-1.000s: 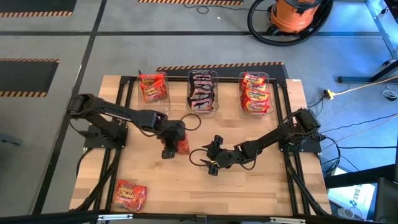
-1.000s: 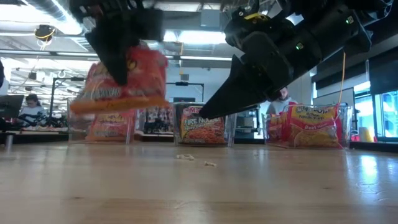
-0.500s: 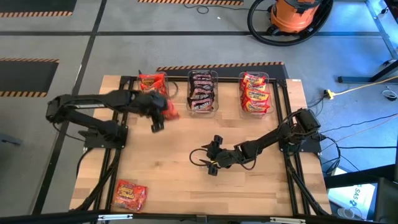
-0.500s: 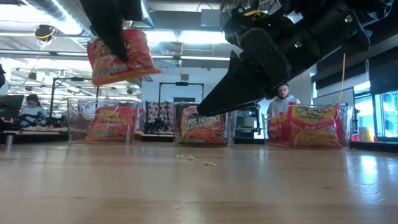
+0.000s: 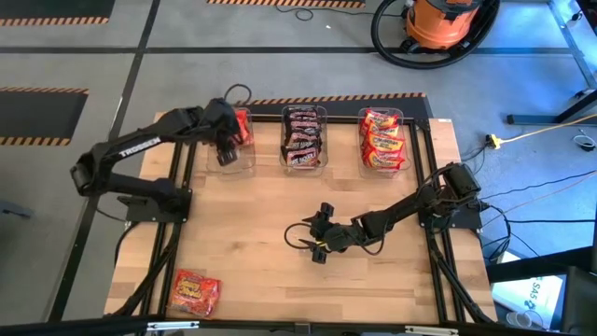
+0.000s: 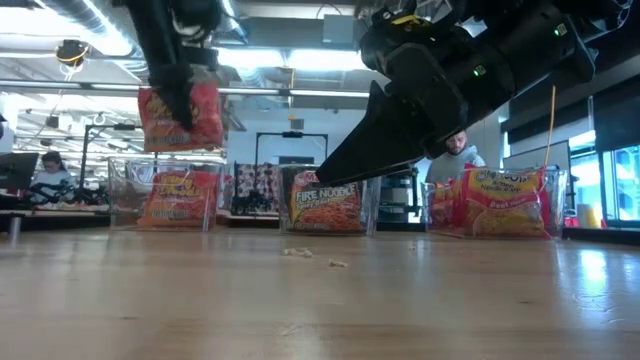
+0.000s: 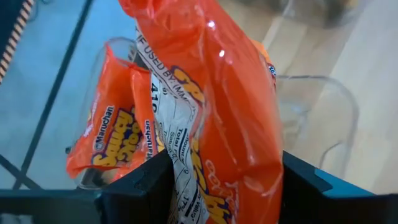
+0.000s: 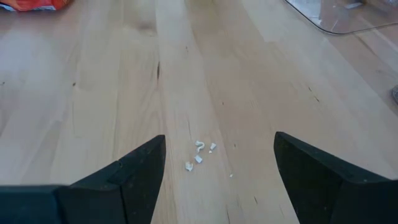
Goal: Sort Maruchan noodles
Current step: Put the top orange noodle pack into the left transparent bin
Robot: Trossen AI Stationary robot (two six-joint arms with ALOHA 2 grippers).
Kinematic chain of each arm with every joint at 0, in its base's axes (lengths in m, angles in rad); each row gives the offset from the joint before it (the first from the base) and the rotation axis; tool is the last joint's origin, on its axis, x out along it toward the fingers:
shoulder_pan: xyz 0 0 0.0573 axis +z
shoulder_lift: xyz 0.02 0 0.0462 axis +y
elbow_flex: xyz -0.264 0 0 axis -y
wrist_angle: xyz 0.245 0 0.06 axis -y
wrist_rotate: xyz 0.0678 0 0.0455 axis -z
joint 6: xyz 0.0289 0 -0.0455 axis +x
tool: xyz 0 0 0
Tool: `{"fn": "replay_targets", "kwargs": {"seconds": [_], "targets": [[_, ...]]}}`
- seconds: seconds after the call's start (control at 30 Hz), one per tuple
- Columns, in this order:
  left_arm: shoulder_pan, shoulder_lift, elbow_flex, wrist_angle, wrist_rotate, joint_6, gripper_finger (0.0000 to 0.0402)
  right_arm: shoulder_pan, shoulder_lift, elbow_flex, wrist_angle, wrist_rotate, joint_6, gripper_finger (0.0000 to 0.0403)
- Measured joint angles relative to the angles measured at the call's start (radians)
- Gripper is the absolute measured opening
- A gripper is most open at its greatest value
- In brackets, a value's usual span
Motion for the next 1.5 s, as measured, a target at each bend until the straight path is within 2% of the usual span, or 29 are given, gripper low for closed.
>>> {"fn": "replay_targets", "kwargs": {"seconds": [0.1,0.3,0.6,0.83,1.17,1.3,1.5], "targets": [[0.057,0.048,0.000,0.006,0.043,0.053,0.0200,0.000,0.000,0.000,0.000,0.000,0.000,0.0277],[0.120,0.177,0.000,0.010,0.059,0.079,0.0200,0.000,0.000,0.000,-0.005,0.000,0.000,0.0277],[0.134,0.380,0.000,0.060,0.060,0.073,0.0200,0.000,0.000,0.000,-0.005,-0.009,-0.001,0.0277],[0.134,0.474,0.000,0.078,0.055,0.068,0.0207,0.000,0.000,0.000,-0.005,-0.026,-0.001,0.0277],[0.129,0.436,-0.001,0.104,-0.046,0.084,0.0255,0.000,0.000,0.000,-0.005,-0.027,-0.014,0.0277],[0.129,0.378,-0.001,0.117,-0.046,0.105,0.0259,0.000,0.000,0.000,-0.005,-0.027,-0.014,0.0277],[0.127,0.345,-0.001,0.130,0.011,0.099,0.0256,0.000,0.000,0.000,0.002,-0.027,-0.014,0.0277]]}}
